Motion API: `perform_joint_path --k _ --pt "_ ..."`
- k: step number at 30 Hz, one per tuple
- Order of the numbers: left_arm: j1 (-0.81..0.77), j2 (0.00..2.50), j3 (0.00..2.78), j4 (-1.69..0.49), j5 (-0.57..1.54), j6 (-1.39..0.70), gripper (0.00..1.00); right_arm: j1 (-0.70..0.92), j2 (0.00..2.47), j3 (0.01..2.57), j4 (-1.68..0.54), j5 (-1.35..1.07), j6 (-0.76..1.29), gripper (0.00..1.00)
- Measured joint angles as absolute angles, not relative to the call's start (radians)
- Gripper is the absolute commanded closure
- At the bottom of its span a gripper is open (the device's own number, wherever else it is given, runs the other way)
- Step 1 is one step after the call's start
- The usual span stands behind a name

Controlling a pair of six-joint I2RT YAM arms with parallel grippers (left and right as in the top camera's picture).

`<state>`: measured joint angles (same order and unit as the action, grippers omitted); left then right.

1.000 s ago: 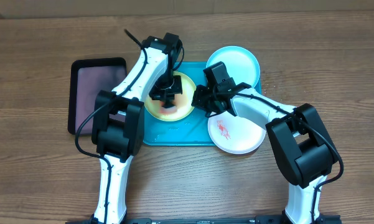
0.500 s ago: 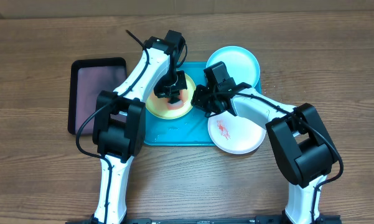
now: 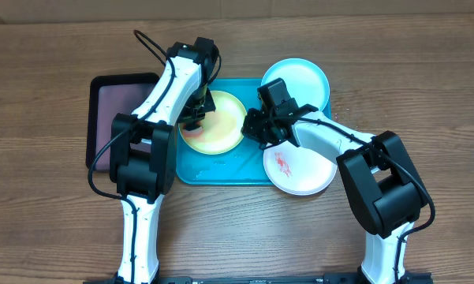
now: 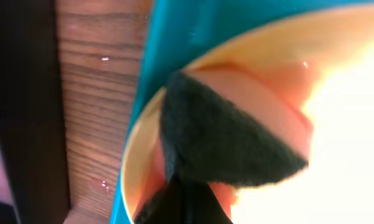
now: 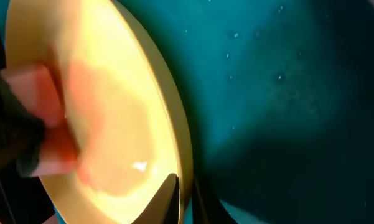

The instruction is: Clean dirty plates on tray and stack at the side

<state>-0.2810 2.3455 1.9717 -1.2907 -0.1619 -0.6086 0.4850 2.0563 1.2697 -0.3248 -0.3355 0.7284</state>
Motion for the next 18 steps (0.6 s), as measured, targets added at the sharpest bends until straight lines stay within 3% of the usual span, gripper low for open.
perform_joint_path --k 5,12,14,18 --pt "-0.28 2.346 1.972 -1.286 -0.084 -0.474 0.96 0.479 2.058 1.269 -0.245 -0.318 0.72 0.78" --pt "-0.257 2.351 2.047 -1.332 -0.014 -0.388 0.96 0.479 2.058 1.269 -0.232 -0.293 0.712 0.78" --pt "-0.255 2.357 2.104 -1.374 -0.002 -0.377 0.96 0.479 2.058 1.269 -0.241 -0.284 0.709 0.96" --pt "-0.255 2.36 2.211 -1.456 0.012 -0.363 0.96 0.479 2.058 1.27 -0.277 -0.267 0.705 0.96"
